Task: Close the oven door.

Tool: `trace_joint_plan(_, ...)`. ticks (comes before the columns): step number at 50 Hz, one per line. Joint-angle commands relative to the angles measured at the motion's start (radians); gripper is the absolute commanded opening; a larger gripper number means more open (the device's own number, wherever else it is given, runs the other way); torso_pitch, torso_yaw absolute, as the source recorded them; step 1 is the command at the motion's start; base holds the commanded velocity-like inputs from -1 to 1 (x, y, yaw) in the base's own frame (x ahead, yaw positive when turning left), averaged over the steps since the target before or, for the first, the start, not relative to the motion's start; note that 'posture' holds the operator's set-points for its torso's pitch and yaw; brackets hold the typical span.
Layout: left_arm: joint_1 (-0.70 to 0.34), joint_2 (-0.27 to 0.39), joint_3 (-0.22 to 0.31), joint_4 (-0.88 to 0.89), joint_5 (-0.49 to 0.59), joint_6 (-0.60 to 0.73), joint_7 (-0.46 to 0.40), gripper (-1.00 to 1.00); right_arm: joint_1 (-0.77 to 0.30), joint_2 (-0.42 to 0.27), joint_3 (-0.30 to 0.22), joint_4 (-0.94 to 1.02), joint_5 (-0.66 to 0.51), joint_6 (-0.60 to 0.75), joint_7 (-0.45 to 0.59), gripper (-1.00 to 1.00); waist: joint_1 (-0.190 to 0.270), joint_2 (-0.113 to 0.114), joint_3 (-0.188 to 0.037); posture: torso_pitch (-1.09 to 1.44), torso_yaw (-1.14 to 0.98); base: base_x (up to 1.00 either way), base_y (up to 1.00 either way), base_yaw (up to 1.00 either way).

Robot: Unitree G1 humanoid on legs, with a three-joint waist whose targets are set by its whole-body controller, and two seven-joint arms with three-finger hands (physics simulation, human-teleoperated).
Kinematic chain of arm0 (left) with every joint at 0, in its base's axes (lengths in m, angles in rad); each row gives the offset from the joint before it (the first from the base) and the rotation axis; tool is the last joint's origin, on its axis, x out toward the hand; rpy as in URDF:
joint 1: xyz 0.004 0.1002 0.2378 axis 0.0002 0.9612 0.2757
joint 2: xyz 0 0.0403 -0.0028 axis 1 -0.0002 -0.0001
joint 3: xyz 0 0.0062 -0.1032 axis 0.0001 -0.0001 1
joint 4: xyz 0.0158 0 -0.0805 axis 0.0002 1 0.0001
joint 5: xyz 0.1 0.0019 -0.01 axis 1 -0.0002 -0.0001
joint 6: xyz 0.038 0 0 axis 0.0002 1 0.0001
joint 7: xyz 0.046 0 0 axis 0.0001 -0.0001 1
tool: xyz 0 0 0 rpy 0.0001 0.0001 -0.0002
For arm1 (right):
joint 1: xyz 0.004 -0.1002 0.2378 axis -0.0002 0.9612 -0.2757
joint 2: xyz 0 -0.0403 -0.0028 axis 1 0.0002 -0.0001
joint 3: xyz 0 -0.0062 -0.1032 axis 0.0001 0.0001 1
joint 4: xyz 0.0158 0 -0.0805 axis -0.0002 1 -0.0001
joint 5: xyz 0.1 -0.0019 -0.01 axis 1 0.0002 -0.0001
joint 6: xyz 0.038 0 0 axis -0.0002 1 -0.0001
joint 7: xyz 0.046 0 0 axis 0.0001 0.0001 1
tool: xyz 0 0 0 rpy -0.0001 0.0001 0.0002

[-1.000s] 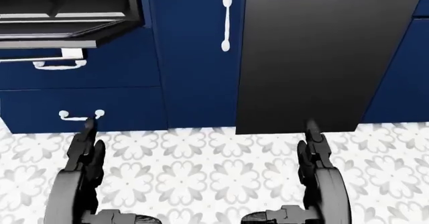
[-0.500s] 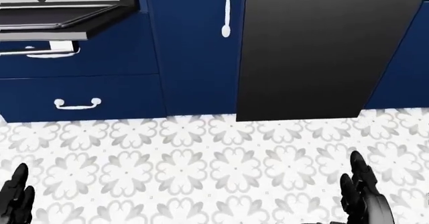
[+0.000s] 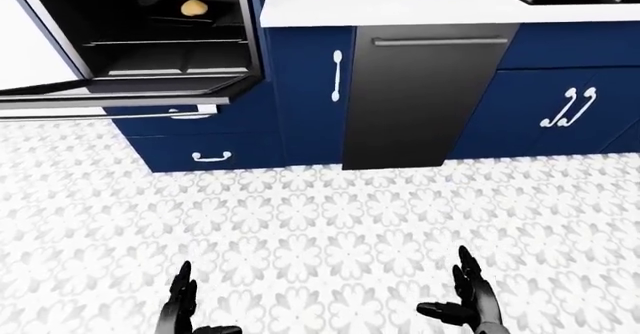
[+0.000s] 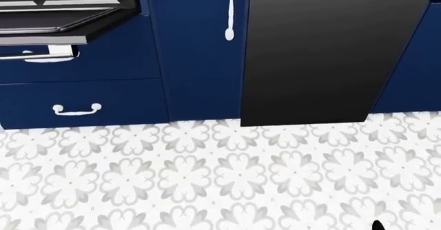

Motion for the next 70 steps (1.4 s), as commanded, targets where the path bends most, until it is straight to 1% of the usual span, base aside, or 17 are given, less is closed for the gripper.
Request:
trace_joint_plan(1,0.000,0.014,0.000,-0.010,0.026,0.029,0.057,1.00,-0.008,-0.013,-0.004,-0.017,-0.009,-0.015,0.000,1.00,0.000,0.001,-0.011,0.00,0.00,0.00,0.00,0.00)
trace_joint_plan(17,0.019,0.012,0.048,-0.008,0.015,-0.010,0.028,1.00,0.021,-0.010,-0.024,-0.007,-0.022,-0.019,0.026,1.00,0.001,-0.001,-0.011,0.00,0.00,0.00,0.00,0.00)
trace_joint_plan(18,0.019,0.013,0.045,-0.008,0.021,-0.015,0.033,1.00,0.023,-0.007,-0.028,-0.007,-0.014,-0.012,0.043,1.00,0.002,0.004,-0.029,0.00,0.00,0.00,0.10,0.00)
trace_joint_plan(21,0.016,0.014,0.037,-0.008,0.044,-0.024,0.052,1.00,0.023,-0.005,-0.029,-0.006,-0.011,-0.007,0.047,1.00,-0.006,-0.005,-0.002,0.00,0.00,0.05,0.30,0.00)
trace_joint_plan(24,0.015,0.015,0.043,-0.008,0.040,-0.024,0.049,1.00,0.021,-0.007,-0.029,-0.007,-0.010,-0.005,0.046,1.00,-0.007,-0.006,-0.007,0.00,0.00,0.06,0.35,0.00)
trace_joint_plan(28,0.008,0.011,0.047,-0.010,0.021,-0.016,0.033,1.00,0.022,-0.006,-0.028,-0.006,-0.011,-0.002,0.043,1.00,-0.011,0.042,0.004,0.00,0.00,0.07,0.34,0.00)
trace_joint_plan(30,0.005,0.010,0.045,-0.011,0.020,-0.016,0.031,1.00,0.021,-0.005,-0.028,-0.007,-0.009,0.002,0.048,1.00,-0.006,0.102,-0.012,0.00,0.00,0.06,0.34,0.00)
trace_joint_plan(42,-0.003,0.011,0.055,-0.010,-0.011,-0.010,0.001,1.00,0.016,-0.003,-0.034,-0.008,0.009,0.018,0.058,1.00,0.001,-0.013,0.012,0.00,0.00,0.06,0.37,0.00)
trace_joint_plan(46,-0.005,0.012,0.059,-0.010,-0.021,-0.012,-0.013,1.00,0.015,-0.002,-0.031,-0.008,0.010,0.020,0.058,1.00,0.000,-0.088,0.001,0.00,0.00,0.06,0.41,0.00)
trace_joint_plan(47,-0.004,0.011,0.055,-0.010,-0.016,-0.014,-0.005,1.00,0.015,-0.003,-0.031,-0.008,0.011,0.019,0.056,1.00,-0.010,-0.045,0.008,0.00,0.00,0.06,0.41,0.00)
trace_joint_plan(51,-0.002,0.012,0.054,-0.010,-0.013,-0.012,0.001,1.00,0.014,-0.004,-0.030,-0.009,0.012,0.021,0.057,1.00,-0.013,-0.057,-0.006,0.00,0.00,0.06,0.41,0.00)
trace_joint_plan(54,0.000,0.009,0.052,-0.011,-0.012,-0.015,0.005,1.00,0.014,-0.004,-0.030,-0.008,0.013,0.021,0.057,1.00,-0.012,-0.030,0.006,0.00,0.00,0.06,0.41,0.00)
trace_joint_plan(57,0.003,0.008,0.050,-0.011,-0.013,-0.018,0.006,1.00,0.017,-0.004,-0.028,-0.008,0.010,0.018,0.057,1.00,-0.014,0.024,0.010,0.00,0.00,0.07,0.41,0.00)
trace_joint_plan(59,0.004,0.008,0.049,-0.011,-0.013,-0.018,0.006,1.00,0.018,-0.004,-0.028,-0.008,0.010,0.018,0.057,1.00,-0.010,0.097,-0.011,0.00,0.00,0.08,0.41,0.00)
trace_joint_plan(60,0.005,0.007,0.048,-0.011,-0.013,-0.018,0.008,1.00,0.018,-0.005,-0.029,-0.008,0.009,0.018,0.057,1.00,-0.014,0.105,-0.027,0.00,0.00,0.12,0.41,0.00)
trace_joint_plan(62,0.008,0.007,0.049,-0.011,-0.015,-0.020,0.008,1.00,0.017,-0.005,-0.028,-0.008,0.009,0.018,0.058,1.00,-0.003,0.072,0.017,0.00,0.00,0.16,0.42,0.00)
trace_joint_plan(70,0.008,0.008,0.050,-0.011,-0.024,-0.019,0.000,1.00,0.018,-0.007,-0.030,-0.008,0.012,0.021,0.055,1.00,-0.001,-0.014,0.023,0.00,0.00,0.15,0.46,0.00)
